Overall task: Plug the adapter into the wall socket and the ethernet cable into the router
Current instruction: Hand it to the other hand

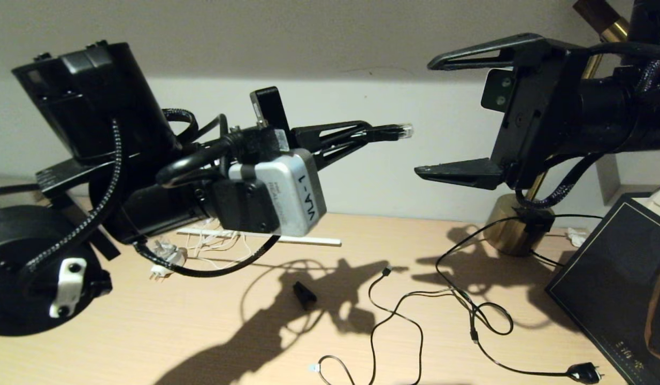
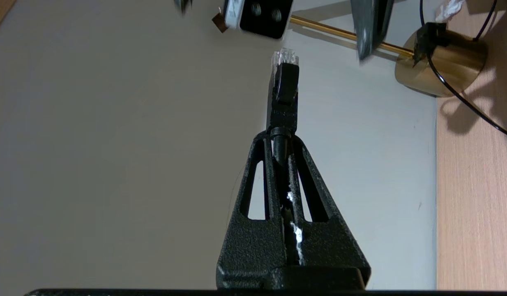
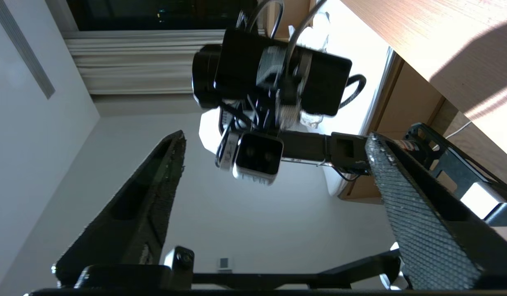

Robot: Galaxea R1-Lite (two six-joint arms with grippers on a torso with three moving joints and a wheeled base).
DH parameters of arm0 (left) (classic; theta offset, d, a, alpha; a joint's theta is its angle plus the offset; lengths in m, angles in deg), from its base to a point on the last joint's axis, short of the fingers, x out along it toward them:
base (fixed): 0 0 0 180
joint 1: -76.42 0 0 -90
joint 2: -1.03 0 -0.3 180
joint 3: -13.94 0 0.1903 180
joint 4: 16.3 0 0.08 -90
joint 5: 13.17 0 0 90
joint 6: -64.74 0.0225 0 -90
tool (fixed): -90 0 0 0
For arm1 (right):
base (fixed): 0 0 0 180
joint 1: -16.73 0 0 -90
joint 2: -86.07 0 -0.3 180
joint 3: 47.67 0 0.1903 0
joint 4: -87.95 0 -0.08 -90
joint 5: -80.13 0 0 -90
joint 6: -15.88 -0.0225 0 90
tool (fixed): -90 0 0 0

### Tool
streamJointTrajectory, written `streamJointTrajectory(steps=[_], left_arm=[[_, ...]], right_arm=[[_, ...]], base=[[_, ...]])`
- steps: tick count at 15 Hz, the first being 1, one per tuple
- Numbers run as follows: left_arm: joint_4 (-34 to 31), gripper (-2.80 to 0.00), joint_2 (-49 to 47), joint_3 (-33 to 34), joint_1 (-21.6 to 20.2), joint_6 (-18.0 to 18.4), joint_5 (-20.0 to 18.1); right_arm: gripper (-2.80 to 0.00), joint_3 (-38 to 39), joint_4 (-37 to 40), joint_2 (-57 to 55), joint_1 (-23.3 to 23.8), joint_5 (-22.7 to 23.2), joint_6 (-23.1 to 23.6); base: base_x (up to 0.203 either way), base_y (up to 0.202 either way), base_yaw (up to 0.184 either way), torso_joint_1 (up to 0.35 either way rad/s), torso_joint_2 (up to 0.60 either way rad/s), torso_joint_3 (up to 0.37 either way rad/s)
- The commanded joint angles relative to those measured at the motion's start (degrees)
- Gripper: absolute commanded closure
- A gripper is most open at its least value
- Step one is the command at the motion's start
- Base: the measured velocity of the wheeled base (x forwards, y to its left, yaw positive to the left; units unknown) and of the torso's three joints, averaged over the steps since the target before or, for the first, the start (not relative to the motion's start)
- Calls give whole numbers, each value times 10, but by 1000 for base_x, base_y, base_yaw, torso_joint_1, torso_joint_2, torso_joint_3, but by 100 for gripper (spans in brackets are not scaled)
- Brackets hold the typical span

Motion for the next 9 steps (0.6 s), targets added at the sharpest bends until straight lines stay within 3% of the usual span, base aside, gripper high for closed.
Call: streamJointTrajectory(steps=[1,6,7,9], left_arm=[[2,0,-1,0,12,3,-1],[2,0,-2,-3,15,3,0],[2,0,-2,-3,16,3,0],[2,0,-3,-3,15,3,0]], right_arm=[[-280,-8,0,-14,-3,3,-5],[-280,-11,-1,-18,-13,2,-5],[0,-11,-1,-19,-13,2,-5],[0,-11,0,-20,-20,1,-5]], base=[[0,0,0,0,0,0],[0,0,0,0,0,0],[0,0,0,0,0,0],[0,0,0,0,0,0]])
